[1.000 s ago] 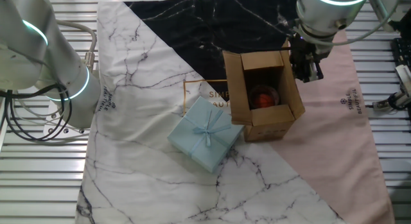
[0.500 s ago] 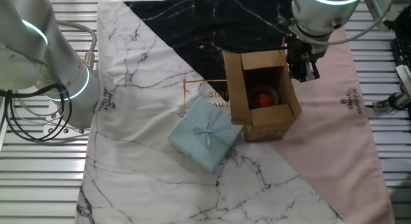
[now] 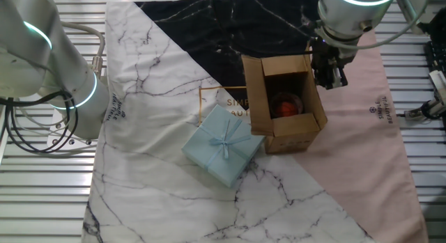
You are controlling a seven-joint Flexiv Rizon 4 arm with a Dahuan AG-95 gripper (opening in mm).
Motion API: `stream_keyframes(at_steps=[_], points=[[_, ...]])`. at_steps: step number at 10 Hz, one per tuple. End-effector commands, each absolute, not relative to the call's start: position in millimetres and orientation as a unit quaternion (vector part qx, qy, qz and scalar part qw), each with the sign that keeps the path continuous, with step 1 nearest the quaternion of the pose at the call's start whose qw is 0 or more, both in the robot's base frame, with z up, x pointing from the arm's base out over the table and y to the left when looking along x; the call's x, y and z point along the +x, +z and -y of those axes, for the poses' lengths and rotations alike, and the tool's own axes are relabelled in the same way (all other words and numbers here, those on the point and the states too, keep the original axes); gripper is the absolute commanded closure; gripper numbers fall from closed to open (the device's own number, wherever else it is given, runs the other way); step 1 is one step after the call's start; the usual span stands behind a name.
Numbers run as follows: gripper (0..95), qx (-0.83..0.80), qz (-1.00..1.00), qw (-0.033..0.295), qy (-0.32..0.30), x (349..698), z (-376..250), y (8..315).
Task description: Cover the box
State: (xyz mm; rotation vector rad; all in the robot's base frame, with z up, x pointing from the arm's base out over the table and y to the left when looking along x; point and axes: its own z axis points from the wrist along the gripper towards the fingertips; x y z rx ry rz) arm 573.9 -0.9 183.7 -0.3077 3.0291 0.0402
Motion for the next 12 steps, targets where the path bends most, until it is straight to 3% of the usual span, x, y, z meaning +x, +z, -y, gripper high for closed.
stream_keyframes(at_steps=[1, 12], points=[[95.0, -0.102, -0.994, 0.048, 0.013, 573.0, 1.3, 184.2], [95.0, -0.198, -0.978, 0.063, 0.002, 572.7, 1.6, 184.1]])
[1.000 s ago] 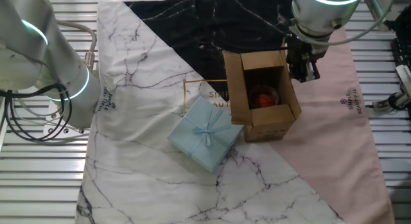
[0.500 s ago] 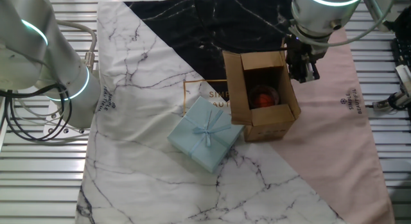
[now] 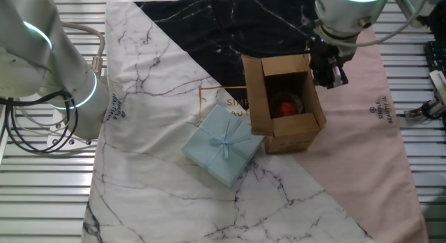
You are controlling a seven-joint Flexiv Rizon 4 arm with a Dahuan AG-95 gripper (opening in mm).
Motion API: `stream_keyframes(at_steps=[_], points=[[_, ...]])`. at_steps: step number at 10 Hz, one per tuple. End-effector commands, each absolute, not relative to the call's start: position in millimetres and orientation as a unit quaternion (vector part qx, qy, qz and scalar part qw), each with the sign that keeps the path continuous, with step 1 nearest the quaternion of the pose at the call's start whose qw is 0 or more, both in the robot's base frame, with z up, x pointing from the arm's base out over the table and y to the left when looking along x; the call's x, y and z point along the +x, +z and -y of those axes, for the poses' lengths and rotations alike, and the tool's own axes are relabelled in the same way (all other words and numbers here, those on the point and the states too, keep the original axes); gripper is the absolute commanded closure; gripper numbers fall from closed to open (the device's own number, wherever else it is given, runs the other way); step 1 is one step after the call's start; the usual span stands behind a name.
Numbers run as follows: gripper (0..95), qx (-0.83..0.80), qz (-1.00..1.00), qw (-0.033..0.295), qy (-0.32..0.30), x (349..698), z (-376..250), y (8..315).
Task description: Cover the box
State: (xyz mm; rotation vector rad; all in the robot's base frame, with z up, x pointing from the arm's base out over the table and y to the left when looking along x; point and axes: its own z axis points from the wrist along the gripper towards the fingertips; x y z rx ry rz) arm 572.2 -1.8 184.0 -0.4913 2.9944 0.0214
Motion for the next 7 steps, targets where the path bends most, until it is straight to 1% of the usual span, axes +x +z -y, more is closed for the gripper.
stream_keyframes(at_steps=[1, 2, 7], points=[[95.0, -0.223, -0.972, 0.069, -0.011, 572.7, 1.6, 184.1], [95.0, -0.238, -0.969, 0.069, -0.018, 572.7, 1.6, 184.1], [95.0, -0.209, -0.976, 0.063, 0.001, 572.8, 1.5, 184.1]])
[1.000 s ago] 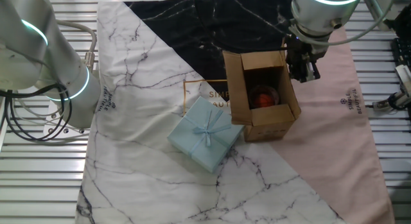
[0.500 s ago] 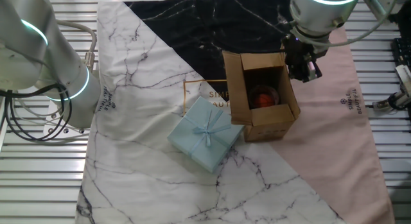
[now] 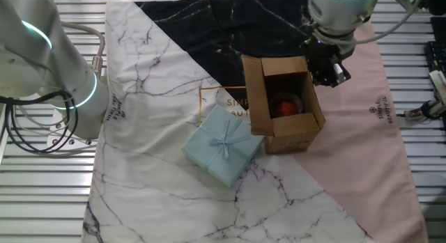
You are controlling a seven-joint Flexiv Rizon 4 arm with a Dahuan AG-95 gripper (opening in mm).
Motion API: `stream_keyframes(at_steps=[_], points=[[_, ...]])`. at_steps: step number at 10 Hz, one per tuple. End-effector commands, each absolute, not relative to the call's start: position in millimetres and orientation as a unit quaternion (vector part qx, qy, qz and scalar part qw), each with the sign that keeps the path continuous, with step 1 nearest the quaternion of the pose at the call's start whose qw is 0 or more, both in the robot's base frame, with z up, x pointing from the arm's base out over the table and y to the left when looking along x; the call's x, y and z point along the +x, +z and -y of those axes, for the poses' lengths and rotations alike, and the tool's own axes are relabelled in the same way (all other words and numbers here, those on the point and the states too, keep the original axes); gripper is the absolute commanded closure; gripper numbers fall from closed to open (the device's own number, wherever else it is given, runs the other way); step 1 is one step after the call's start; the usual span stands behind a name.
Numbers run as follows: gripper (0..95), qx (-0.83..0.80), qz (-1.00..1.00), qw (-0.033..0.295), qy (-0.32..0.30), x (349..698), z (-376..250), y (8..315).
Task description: Cover the box
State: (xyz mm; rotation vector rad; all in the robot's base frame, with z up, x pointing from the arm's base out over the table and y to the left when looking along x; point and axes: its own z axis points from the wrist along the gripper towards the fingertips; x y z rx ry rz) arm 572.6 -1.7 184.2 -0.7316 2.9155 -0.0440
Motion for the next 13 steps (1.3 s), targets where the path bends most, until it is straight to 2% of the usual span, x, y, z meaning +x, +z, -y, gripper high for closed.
stream_keyframes(at_steps=[1, 6, 13], points=[[95.0, -0.196, -0.979, 0.060, 0.007, 573, 2, 184], [95.0, -0.186, -0.981, 0.047, 0.011, 563, 4, 187], [95.0, -0.185, -0.981, 0.049, 0.016, 553, 9, 182]])
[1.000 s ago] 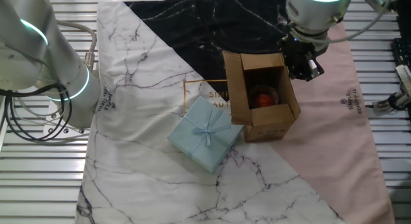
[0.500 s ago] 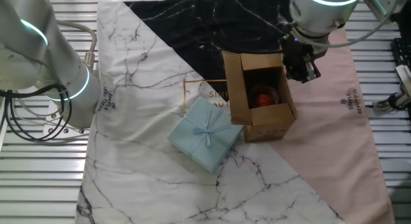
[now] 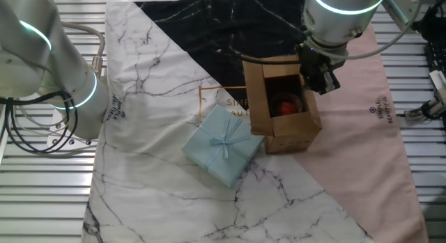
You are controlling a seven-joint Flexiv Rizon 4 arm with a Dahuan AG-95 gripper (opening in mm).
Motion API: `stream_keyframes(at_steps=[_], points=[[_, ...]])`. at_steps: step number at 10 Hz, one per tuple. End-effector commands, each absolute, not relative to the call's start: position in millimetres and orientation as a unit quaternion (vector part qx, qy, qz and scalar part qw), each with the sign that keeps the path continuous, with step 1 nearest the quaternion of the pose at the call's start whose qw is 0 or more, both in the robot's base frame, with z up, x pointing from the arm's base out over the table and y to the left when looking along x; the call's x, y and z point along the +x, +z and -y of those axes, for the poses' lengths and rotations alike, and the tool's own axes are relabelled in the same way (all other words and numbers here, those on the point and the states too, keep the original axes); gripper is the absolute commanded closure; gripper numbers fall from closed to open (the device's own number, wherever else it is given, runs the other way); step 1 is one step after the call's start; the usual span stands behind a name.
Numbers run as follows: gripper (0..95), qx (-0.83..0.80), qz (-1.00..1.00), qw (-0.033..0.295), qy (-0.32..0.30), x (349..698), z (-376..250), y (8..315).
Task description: Cover the box
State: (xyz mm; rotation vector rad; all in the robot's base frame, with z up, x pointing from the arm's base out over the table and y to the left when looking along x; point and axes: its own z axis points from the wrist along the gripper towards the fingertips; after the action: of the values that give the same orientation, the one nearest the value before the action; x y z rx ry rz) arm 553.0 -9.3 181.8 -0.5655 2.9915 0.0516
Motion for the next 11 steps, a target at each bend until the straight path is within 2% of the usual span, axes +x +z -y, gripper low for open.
stream_keyframes(at_steps=[1, 4, 11], points=[[95.0, -0.185, -0.981, 0.049, 0.017, 553, 9, 180], [95.0, -0.182, -0.981, 0.056, 0.022, 546, 8, 165], [95.0, -0.183, -0.981, 0.059, 0.021, 541, 6, 153]])
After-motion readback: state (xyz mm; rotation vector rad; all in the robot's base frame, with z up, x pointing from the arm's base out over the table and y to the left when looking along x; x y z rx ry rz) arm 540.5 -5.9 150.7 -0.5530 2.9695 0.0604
